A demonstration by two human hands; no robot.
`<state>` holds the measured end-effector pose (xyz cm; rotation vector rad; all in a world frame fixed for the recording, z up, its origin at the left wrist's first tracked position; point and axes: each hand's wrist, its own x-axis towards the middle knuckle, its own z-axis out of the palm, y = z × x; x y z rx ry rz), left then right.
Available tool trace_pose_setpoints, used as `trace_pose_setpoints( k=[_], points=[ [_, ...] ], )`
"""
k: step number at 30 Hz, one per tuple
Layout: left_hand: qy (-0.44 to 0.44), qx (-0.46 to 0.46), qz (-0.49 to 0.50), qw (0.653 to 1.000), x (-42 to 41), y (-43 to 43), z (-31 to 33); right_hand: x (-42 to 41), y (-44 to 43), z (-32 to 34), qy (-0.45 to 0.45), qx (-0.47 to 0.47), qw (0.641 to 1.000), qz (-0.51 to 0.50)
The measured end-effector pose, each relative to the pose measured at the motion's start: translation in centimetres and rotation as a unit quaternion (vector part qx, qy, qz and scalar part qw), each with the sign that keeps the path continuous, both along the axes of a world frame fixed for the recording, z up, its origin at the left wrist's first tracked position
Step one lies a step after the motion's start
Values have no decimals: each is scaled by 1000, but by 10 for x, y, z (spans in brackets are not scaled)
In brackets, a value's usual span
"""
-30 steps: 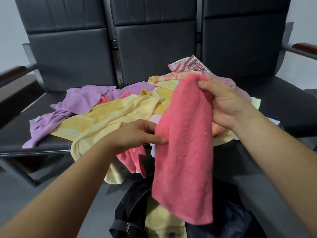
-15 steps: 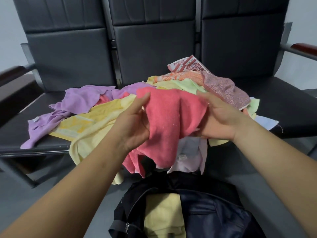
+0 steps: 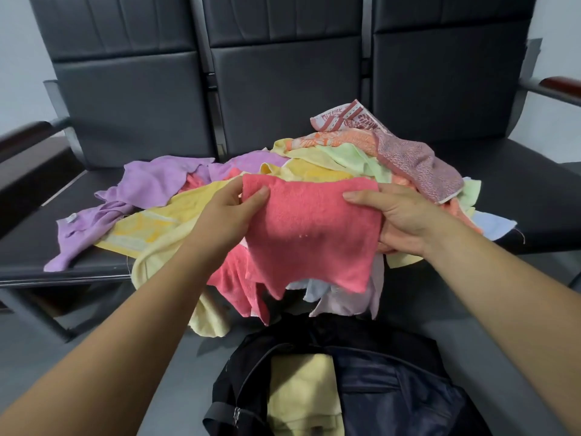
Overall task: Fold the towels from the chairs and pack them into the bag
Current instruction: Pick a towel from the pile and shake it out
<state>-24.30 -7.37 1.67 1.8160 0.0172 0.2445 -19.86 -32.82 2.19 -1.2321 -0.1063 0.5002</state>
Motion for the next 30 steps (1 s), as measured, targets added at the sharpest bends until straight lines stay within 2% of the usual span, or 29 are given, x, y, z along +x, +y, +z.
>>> trace_pose_setpoints(
  k=[3, 5, 7, 8, 10, 13, 15, 17, 21, 24, 26, 30],
  points=[
    [45, -73, -6, 996, 4, -1, -2, -1, 4, 1, 43, 18, 999, -13],
    [66, -153, -56, 984, 4, -3, -3, 0, 6, 3, 80, 79, 993, -21],
    [58, -187, -104, 975, 4, -4, -2, 3, 3, 4, 82, 139, 986, -28],
    [52, -187, -111, 975, 5, -3, -3, 3, 1, 5, 77, 148, 986, -21],
    [42, -163, -85, 982, 6, 3, -4, 5, -4, 6, 75, 107, 991, -8],
    [27, -39, -16, 999, 6, 9, -7, 7, -8, 1, 54, 34, 997, -34],
    [16, 9, 3, 1000, 5, 8, -9, 8, -8, -4, 22, -11, 998, -64],
    [16, -7, 18, 1000, 4, 6, -9, 9, -7, -9, 8, -30, 996, -87],
    [28, -60, 19, 998, 3, 2, -5, 11, -5, -9, 16, 57, 992, -111],
    [34, -93, -30, 995, 1, 3, -4, 11, -6, -8, 6, 80, 991, -105],
    [22, -60, -30, 998, 1, 5, -4, 10, -7, -8, -12, 53, 991, -125],
    [-16, -26, 30, 999, -3, -4, 0, 4, -9, -9, -92, -37, 976, -193]
  ],
)
